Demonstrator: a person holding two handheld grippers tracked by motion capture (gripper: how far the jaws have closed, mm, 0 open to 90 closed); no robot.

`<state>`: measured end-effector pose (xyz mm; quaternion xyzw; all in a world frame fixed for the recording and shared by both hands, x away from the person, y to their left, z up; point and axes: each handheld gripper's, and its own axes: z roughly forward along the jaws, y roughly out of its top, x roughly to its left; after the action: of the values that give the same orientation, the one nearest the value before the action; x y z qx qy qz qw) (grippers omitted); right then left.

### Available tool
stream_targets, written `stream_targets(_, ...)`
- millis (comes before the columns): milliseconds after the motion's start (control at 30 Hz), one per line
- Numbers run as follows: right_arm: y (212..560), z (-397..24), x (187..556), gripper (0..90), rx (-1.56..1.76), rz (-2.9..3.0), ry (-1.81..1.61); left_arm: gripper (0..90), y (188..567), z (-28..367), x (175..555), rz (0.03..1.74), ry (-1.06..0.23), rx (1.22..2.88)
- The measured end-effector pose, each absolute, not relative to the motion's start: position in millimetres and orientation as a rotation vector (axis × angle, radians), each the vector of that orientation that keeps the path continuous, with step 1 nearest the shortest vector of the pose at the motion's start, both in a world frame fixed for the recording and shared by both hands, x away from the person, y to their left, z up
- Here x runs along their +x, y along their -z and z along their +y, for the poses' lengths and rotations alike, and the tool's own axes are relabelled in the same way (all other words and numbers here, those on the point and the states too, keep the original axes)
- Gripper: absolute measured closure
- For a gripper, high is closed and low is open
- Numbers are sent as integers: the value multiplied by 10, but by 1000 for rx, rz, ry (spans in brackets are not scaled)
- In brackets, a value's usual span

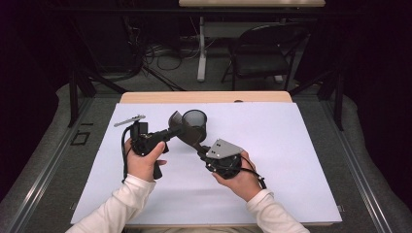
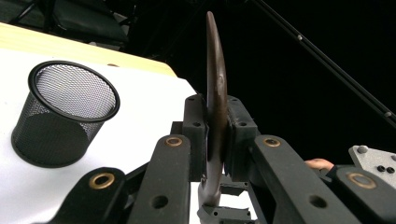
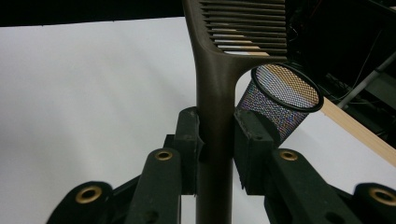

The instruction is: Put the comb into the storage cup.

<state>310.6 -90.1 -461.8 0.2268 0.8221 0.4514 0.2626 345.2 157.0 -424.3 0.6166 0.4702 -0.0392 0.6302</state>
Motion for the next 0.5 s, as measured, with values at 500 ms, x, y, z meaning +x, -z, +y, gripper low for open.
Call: stream_targets(500,4622,-900,3110,729,614,2225,-1227,833,4252,1582,3461,1103,136,1381)
